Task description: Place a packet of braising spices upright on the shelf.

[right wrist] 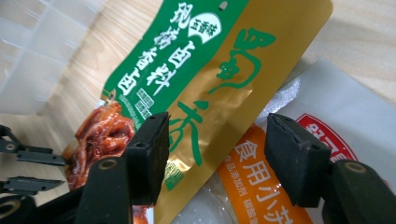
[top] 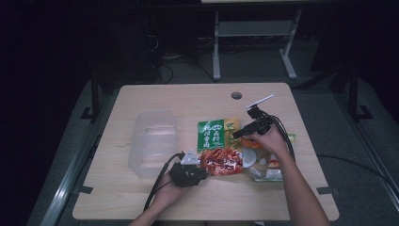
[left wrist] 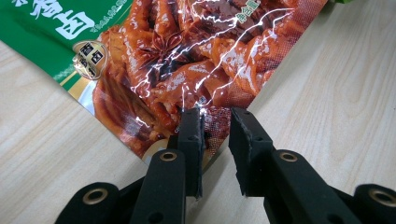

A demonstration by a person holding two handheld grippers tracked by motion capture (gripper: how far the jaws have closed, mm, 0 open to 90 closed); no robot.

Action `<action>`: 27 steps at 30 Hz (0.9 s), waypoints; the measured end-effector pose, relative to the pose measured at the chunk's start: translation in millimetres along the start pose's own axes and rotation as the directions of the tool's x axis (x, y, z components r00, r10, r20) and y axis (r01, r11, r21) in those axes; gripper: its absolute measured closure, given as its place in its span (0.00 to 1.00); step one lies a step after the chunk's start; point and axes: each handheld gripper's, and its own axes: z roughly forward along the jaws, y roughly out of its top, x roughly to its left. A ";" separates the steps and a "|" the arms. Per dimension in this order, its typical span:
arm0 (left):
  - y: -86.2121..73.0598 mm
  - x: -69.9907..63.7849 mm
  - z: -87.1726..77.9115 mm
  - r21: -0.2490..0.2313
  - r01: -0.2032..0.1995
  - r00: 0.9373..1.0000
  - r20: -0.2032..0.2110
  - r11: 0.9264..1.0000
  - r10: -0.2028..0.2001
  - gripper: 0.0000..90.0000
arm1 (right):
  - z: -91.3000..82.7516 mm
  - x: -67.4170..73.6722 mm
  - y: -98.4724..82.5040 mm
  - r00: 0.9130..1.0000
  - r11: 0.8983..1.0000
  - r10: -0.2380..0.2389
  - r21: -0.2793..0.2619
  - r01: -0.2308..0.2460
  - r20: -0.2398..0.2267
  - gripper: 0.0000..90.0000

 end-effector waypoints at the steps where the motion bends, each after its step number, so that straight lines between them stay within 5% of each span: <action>1: 0.1 0.1 -0.2 0.003 0.000 1.000 -0.001 1.000 0.000 0.82 | 1.1 0.0 0.5 1.000 1.000 0.004 0.004 -0.004 -0.003 0.48; 11: -1.1 0.3 1.0 -0.012 0.011 1.000 0.001 1.000 -0.011 0.82 | 10.3 -7.0 -1.2 0.997 0.997 0.068 0.036 -0.067 -0.043 0.74; 15: -1.3 1.0 0.7 -0.012 0.015 1.000 0.003 1.000 -0.015 0.78 | 6.4 -7.6 -2.6 0.993 0.996 0.084 0.015 -0.083 -0.084 0.98; 21: -0.7 2.7 -1.2 -0.017 0.030 0.999 0.018 0.999 -0.030 0.70 | -0.2 0.9 -3.8 0.997 1.000 0.029 0.012 -0.028 -0.074 1.00; 23: 0.7 2.5 -2.7 -0.043 0.050 0.998 0.030 0.998 -0.049 0.65 | -9.0 9.5 -7.3 0.998 1.000 -0.029 -0.009 0.028 -0.063 1.00; 27: 3.9 1.3 -5.5 -0.091 0.097 0.994 0.052 0.991 -0.093 0.46 | -22.6 20.0 -17.6 0.994 0.994 -0.083 -0.070 0.078 -0.066 1.00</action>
